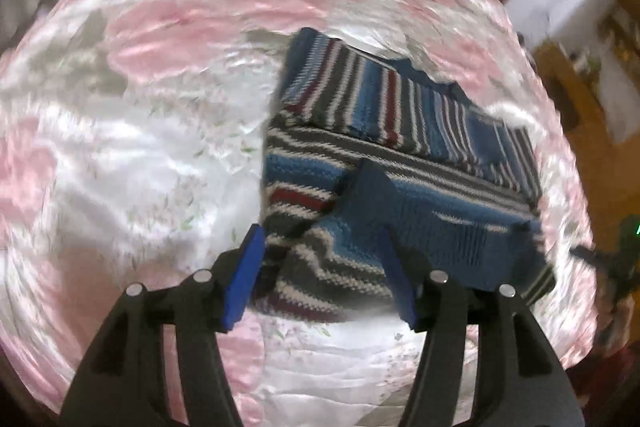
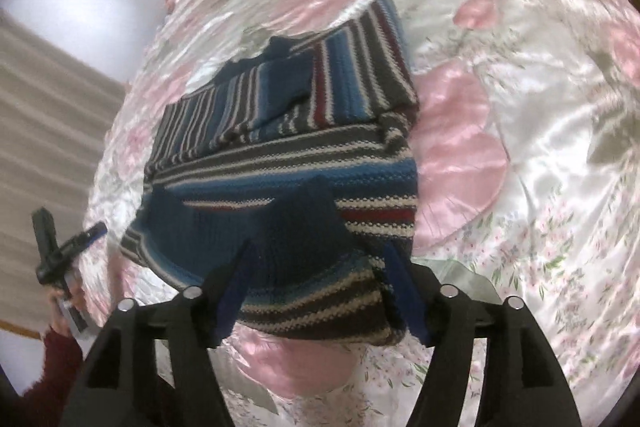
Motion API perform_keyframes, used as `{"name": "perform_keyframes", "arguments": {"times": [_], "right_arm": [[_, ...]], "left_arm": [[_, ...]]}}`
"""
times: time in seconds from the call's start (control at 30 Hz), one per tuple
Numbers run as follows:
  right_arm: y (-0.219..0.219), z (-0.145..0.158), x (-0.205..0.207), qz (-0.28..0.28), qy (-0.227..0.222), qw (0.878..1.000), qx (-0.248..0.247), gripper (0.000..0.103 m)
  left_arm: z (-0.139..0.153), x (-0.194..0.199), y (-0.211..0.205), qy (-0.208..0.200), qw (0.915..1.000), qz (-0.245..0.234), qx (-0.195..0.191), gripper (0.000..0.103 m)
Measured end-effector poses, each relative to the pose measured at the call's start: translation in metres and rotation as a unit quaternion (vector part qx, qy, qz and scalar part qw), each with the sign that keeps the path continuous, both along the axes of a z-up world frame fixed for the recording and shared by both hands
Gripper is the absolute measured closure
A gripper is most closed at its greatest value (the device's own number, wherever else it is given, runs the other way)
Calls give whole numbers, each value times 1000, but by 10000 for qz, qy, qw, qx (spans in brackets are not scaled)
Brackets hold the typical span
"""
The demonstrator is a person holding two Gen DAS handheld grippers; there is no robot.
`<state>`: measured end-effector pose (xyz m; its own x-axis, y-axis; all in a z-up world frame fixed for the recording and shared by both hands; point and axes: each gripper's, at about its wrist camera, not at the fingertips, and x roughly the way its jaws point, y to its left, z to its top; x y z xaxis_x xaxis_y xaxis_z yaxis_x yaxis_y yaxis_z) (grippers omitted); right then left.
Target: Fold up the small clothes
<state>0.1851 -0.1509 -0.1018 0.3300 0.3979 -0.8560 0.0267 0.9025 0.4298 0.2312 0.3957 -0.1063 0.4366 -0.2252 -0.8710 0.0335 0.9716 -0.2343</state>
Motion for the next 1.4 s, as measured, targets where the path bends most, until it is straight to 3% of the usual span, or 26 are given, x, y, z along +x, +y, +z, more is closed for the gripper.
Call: {"name": "perform_keyframes", "arguments": {"times": [0.2,0.43,0.63,0.7,0.77,0.8,0.87,0.93,0.97,1.03,1.2,1.4], "right_arm": [[22,-20,21,284,154,9994,118,27],[34,-50,50,611,404,9971,216,21],[44,-69,64,981,561,9935,116,20],[46,-73,64,1072,573,9924,186,20],[52,-75,60,1248,565,9903,221,20],[56,-75,57,1357,525,9892,169,22],[63,-73,52,1498,442,9877,-38,38],[68,-71,46,1604,356,9862,-223,69],[67,-69,45,1602,327,9863,-219,75],[61,-63,41,1509,259,9882,-72,89],[44,-48,33,1327,54,9911,30,93],[49,-62,33,1344,226,9906,-92,93]], "left_arm": [[-25,35,-39,141,9951,-883,420,36],[-61,74,-54,605,9890,-1335,-179,36],[-78,82,-56,833,9859,-1408,-340,36],[-80,81,-57,869,9846,-1463,-390,39],[-80,78,-59,885,9831,-1554,-379,51],[-80,75,-61,905,9820,-1628,-320,55],[-80,71,-64,874,9804,-1754,-228,79],[-79,66,-65,821,9796,-1829,-138,90],[-77,63,-65,784,9802,-1814,-143,96],[-69,59,-63,676,9817,-1770,-217,96],[-54,48,-62,434,9822,-1807,-262,97],[-72,48,-66,597,9824,-1765,-122,97]]}}
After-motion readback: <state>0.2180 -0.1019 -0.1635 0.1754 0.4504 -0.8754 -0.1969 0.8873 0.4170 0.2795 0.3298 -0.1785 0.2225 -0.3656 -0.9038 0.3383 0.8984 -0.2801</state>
